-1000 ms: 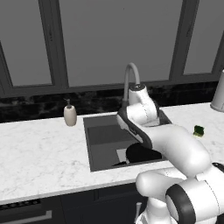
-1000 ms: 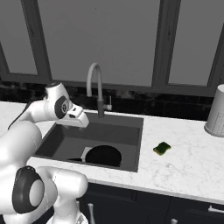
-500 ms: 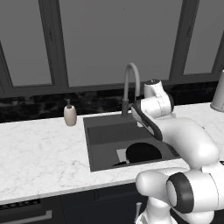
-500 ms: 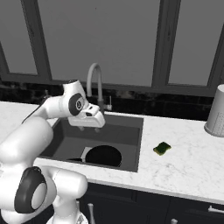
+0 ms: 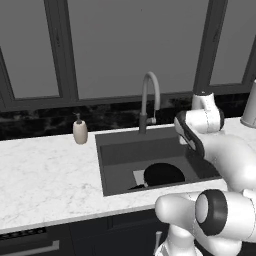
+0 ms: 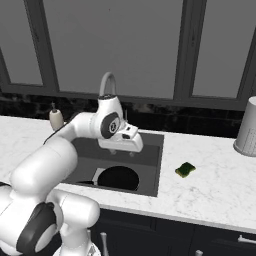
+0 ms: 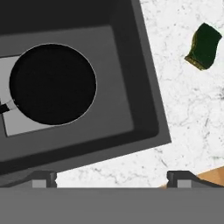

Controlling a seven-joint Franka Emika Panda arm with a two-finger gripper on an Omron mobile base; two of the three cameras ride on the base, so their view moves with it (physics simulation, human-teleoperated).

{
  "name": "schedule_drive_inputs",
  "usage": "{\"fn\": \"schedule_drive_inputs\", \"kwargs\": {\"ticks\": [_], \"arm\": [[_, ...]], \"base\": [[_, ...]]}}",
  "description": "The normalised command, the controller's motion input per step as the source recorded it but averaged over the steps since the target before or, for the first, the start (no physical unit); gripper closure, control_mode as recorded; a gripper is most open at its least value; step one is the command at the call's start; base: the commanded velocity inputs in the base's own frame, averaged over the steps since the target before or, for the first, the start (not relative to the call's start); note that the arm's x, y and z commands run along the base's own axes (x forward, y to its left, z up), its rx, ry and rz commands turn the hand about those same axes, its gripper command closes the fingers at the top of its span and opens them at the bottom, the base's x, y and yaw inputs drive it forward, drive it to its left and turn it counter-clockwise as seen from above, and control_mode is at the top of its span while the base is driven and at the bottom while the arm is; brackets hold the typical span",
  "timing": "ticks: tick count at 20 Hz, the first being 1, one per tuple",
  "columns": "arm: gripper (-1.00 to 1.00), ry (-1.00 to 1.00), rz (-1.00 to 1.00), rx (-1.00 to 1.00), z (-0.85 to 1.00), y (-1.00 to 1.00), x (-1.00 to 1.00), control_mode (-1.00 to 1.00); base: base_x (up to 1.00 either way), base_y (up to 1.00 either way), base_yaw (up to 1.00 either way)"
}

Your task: Pick the pan and sponge and place them into the sink. Then turn on the water.

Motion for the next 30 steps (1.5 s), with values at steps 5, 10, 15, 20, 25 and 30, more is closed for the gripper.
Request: {"fn": "schedule_drive_inputs", "kwargs": {"ticks": [5,10,15,20,25,30], "arm": [[-1.00,0.15,-0.07,0.02,0.02,-0.62,0.03,-1.00],[-1.00,0.12,-0.12,0.00,0.00,-0.58,0.10,-1.00],[-1.00,0.03,-0.11,0.02,0.00,-0.65,0.19,-1.00],[-1.00,0.02,-0.03,0.08,-0.01,-0.52,0.07,-1.00],[-1.00,0.00,-0.01,0.10,-0.14,-0.38,0.02,-1.00],[-1.00,0.01,0.00,0.04,-0.07,-0.17,0.07,-1.00]], "base": [[0.00,0.00,0.00],[0.00,0.00,0.00],[0.00,0.00,0.00],[0.00,0.00,0.00],[0.00,0.00,0.00],[0.00,0.00,0.00]]}}
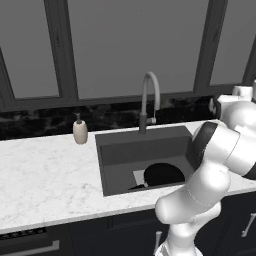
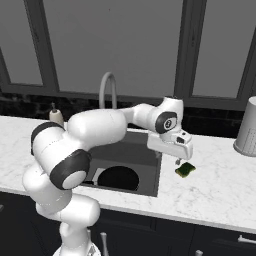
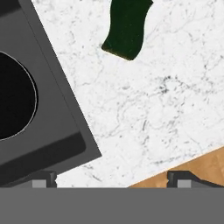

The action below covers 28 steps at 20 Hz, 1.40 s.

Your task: Pick the pan and sponge and place them into the sink. Then turn on the water.

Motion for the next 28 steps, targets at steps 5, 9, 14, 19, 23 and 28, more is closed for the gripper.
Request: {"fn": "schedule_drive_inputs", "kwargs": {"ticks": [5,9,14,19,23,28], "arm": [[-1.00,0.02,0.00,0.00,-0.01,-0.06,0.08,-1.00],[-1.00,0.00,0.00,0.00,-0.09,0.00,0.04,-1.00],[-1.00,-0.13,0.00,0.07,-0.15,-0.06,0.24,-1.00],[-1.00,-0.12,0.00,0.02,-0.21,0.00,0.37,-1.00],[-1.00,-0.01,-0.08,0.00,-0.08,-0.11,0.31,-1.00],[-1.00,0.01,-0.20,0.00,-0.06,-0.12,0.37,-1.00]], "base": [[0.00,0.00,0.00],[0.00,0.00,0.00],[0.00,0.00,0.00],[0.00,0.00,0.00],[0.00,0.00,0.00],[0.00,0.00,0.00]]}}
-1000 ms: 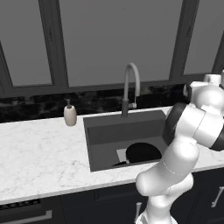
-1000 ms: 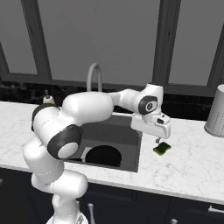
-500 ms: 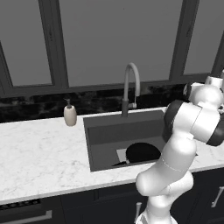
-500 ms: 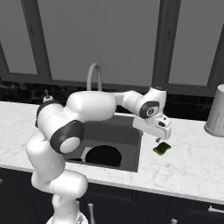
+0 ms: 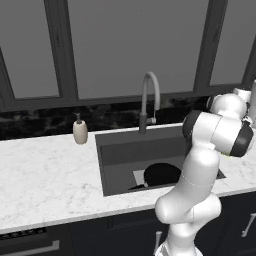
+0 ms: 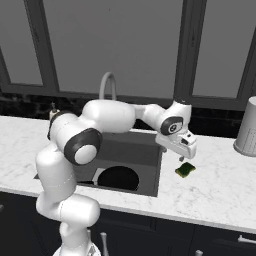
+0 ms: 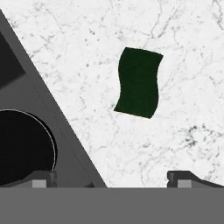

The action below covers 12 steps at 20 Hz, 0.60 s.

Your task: Pick the pan and sponge and place them into the sink. Then turn on the water.

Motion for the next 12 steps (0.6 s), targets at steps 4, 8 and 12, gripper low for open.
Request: {"fn": "schedule_drive_inputs", "kwargs": {"ticks": [4,8,12], "arm": [[-1.00,0.00,-0.21,0.00,-0.20,-0.20,0.38,-1.00],[-1.00,0.00,-0.19,-0.02,-0.29,-0.26,0.23,-1.00],[-1.00,0.00,-0.09,0.00,-0.24,-0.46,0.02,-1.00]], "base": [[0.00,0.00,0.00],[0.00,0.00,0.00],[0.00,0.00,0.00]]}}
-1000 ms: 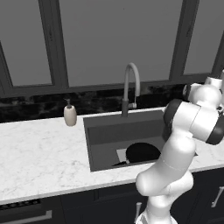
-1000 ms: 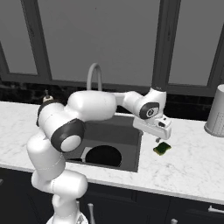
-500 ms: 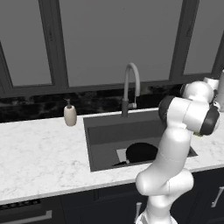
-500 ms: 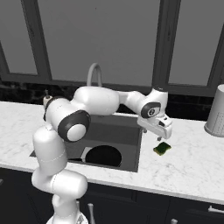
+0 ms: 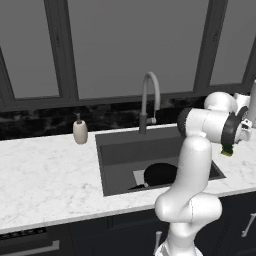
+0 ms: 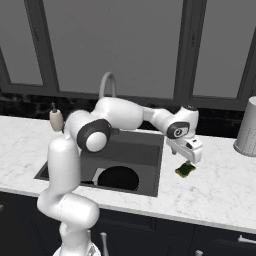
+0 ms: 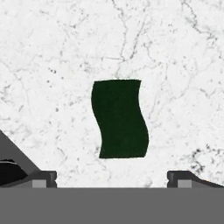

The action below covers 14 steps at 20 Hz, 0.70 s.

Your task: Pick the pan and sponge and place them into the sink. Then turn on the water.

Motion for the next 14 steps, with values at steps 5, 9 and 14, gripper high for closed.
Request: {"fn": "schedule_drive_inputs", "kwargs": {"ticks": [5,9,14], "arm": [[-1.00,0.00,-0.01,0.00,-0.18,-0.39,0.00,-1.00],[-1.00,0.00,0.00,0.00,-0.20,-0.09,0.00,-1.00],[-1.00,0.00,0.00,0.00,-0.19,0.00,0.00,-1.00]], "base": [[0.00,0.00,0.00],[0.00,0.00,0.00],[0.00,0.00,0.00]]}}
